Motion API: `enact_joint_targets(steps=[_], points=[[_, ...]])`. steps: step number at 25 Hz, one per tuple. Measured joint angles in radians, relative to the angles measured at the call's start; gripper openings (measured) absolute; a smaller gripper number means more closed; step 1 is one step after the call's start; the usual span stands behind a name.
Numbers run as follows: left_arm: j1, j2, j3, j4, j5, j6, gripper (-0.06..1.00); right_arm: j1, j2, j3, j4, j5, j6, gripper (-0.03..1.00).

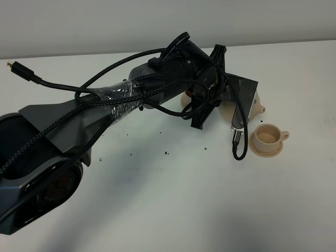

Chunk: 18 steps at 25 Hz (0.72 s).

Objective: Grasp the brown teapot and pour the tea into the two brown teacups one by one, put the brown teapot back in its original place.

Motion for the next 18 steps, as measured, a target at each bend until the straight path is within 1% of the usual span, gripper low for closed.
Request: enact_joint_targets(steps=[6,11,18], points=[[-0.001,0.024,0.0,0.011,-0.04,0.083,0.15,0.0,0.0,0.0,0.001,0.0,0.0,0.24],[-0.001,0.027,0.001,0.034,-0.108,0.156,0.15,0.0,0.0,0.0,0.001,0.0,0.0,0.24],[-0.001,0.027,0.001,0.037,-0.115,0.296,0.15,0.0,0.0,0.0,0.001,0.0,0.0,0.24]])
